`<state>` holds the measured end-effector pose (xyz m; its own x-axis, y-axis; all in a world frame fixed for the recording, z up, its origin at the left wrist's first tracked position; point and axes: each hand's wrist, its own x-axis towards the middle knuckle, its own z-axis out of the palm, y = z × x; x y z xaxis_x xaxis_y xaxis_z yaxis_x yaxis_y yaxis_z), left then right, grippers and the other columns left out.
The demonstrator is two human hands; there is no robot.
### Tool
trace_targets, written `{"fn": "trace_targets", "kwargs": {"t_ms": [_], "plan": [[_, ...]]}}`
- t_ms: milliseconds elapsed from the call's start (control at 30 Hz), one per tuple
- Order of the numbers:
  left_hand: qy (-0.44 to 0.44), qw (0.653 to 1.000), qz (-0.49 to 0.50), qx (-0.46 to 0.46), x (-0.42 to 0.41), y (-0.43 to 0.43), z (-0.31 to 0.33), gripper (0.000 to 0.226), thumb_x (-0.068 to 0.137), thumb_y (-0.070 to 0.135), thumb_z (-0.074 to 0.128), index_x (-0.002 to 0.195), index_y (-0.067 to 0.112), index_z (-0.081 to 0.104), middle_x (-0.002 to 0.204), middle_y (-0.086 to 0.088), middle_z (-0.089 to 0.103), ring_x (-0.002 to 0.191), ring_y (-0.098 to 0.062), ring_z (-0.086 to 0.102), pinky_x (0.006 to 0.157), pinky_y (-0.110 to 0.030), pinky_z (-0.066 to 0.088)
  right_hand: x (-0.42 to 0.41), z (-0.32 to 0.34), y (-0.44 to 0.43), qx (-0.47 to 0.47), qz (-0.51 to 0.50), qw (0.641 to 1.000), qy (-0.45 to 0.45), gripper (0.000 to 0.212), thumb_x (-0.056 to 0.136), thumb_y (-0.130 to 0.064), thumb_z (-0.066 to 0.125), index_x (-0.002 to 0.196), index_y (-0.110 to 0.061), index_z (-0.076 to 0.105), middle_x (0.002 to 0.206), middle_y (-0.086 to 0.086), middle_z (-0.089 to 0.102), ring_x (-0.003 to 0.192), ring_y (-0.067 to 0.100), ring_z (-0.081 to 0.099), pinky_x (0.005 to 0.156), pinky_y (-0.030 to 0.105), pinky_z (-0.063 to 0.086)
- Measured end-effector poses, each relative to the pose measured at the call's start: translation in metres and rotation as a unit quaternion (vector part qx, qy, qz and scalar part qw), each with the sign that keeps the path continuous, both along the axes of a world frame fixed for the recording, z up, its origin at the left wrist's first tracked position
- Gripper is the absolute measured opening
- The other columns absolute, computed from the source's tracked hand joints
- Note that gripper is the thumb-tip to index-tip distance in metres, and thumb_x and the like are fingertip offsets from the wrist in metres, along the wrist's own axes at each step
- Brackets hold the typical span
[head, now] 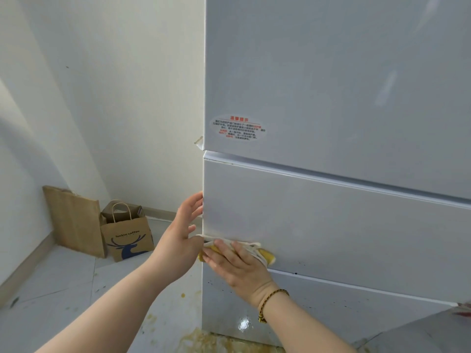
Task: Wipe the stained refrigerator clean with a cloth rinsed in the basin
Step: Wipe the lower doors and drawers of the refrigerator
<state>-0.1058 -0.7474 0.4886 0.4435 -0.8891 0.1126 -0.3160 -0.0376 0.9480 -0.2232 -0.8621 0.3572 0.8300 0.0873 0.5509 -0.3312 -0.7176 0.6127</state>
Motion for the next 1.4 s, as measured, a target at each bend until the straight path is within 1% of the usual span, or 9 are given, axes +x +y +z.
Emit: {"fn": "trace_targets", "kwargs": {"t_ms": [133, 233, 433, 500, 633, 800, 933, 1167, 1400], "plan": [[-0.010, 1.000, 0.027, 0.011, -0.006, 0.000, -0.003, 0.076, 0.079, -0.018, 0.037, 0.122, 0.043, 0.024, 0.131, 0.016, 0.037, 0.125, -0.002, 0.032, 0.101, -0.023, 0.026, -0.011, -0.006, -0.003, -0.036, -0.003, 0.995, 0.096, 0.061, 0.095, 0.002, 0.007, 0.118, -0.021, 0.059, 0.135, -0.011, 0.046, 0.131, 0.026, 0.023, 0.117, 0.039, 0.001], [-0.022, 0.998, 0.063, 0.014, -0.018, 0.000, -0.010, 0.078, 0.082, -0.013, 0.040, 0.135, 0.039, 0.016, 0.134, 0.014, 0.032, 0.119, 0.005, 0.034, 0.091, -0.007, 0.029, -0.023, 0.005, -0.005, -0.055, -0.001, 0.995, 0.084, 0.074, 0.094, 0.000, 0.002, 0.102, -0.027, 0.071, 0.130, -0.014, 0.055, 0.133, 0.029, 0.021, 0.115, 0.040, 0.003], [-0.109, 0.984, 0.141, 0.003, -0.049, 0.001, -0.031, 0.082, 0.081, -0.006, 0.050, 0.136, 0.036, 0.006, 0.145, 0.017, 0.004, 0.137, -0.005, 0.009, 0.093, -0.002, 0.017, -0.090, 0.052, -0.028, 0.005, -0.027, 0.994, -0.108, 0.039, 0.099, -0.006, 0.021, 0.124, -0.024, 0.045, 0.142, -0.002, 0.034, 0.144, 0.025, 0.003, 0.115, 0.040, 0.004], [-0.204, 0.966, 0.161, -0.015, -0.060, 0.001, -0.037, 0.077, 0.075, 0.005, 0.049, 0.138, 0.036, 0.016, 0.147, 0.015, 0.004, 0.138, -0.014, 0.008, 0.103, -0.020, 0.015, -0.110, 0.051, -0.038, -0.006, -0.050, 0.989, -0.137, 0.042, 0.099, -0.007, 0.021, 0.133, -0.024, 0.038, 0.154, 0.003, 0.014, 0.144, 0.025, 0.003, 0.117, 0.040, 0.003], [-0.378, 0.921, 0.096, -0.015, -0.074, -0.006, -0.051, 0.074, 0.066, 0.016, 0.034, 0.139, 0.020, 0.019, 0.142, -0.011, 0.019, 0.133, -0.020, 0.006, 0.111, -0.030, 0.008, -0.126, 0.014, -0.049, -0.041, -0.047, 0.997, -0.055, 0.052, 0.097, -0.004, 0.015, 0.147, -0.016, 0.009, 0.156, 0.006, -0.007, 0.144, 0.027, -0.003, 0.118, 0.040, 0.001], [-0.438, 0.894, 0.088, 0.029, -0.078, -0.018, -0.049, 0.079, 0.063, 0.017, 0.041, 0.140, 0.015, 0.023, 0.142, -0.016, 0.024, 0.131, -0.028, 0.015, 0.108, -0.027, 0.003, -0.157, -0.012, -0.068, -0.107, -0.021, 0.987, 0.122, 0.050, 0.089, 0.002, 0.017, 0.133, -0.018, 0.030, 0.154, 0.013, -0.005, 0.142, 0.034, -0.011, 0.117, 0.042, -0.006], [-0.456, 0.884, 0.101, 0.031, -0.075, -0.019, -0.046, 0.087, 0.051, 0.011, 0.059, 0.134, 0.008, 0.035, 0.136, -0.025, 0.039, 0.123, -0.030, 0.022, 0.100, -0.031, 0.017, -0.178, -0.003, -0.075, -0.122, -0.004, 0.977, 0.177, 0.046, 0.080, -0.021, 0.041, 0.126, -0.020, 0.045, 0.141, -0.008, 0.022, 0.141, 0.035, -0.013, 0.116, 0.043, -0.007], [-0.369, 0.922, 0.108, 0.037, -0.094, -0.026, -0.050, 0.090, 0.066, 0.000, 0.066, 0.142, 0.018, 0.020, 0.145, -0.007, 0.003, 0.131, -0.022, 0.001, 0.103, -0.043, 0.018, -0.195, 0.074, -0.073, -0.027, -0.039, 0.995, -0.082, 0.039, 0.099, -0.005, 0.021, 0.122, -0.025, 0.046, 0.149, -0.001, 0.026, 0.144, 0.024, 0.004, 0.116, 0.040, 0.003], [-0.429, 0.890, 0.148, 0.040, -0.100, -0.034, -0.055, 0.091, 0.049, 0.012, 0.057, 0.136, 0.012, 0.030, 0.140, -0.025, 0.025, 0.125, -0.034, 0.018, 0.088, -0.044, 0.031, -0.172, 0.025, -0.066, 0.003, -0.043, 0.993, -0.109, 0.052, 0.098, -0.005, 0.016, 0.148, -0.017, 0.006, 0.156, 0.003, -0.005, 0.144, 0.027, -0.002, 0.117, 0.039, 0.002]]}}
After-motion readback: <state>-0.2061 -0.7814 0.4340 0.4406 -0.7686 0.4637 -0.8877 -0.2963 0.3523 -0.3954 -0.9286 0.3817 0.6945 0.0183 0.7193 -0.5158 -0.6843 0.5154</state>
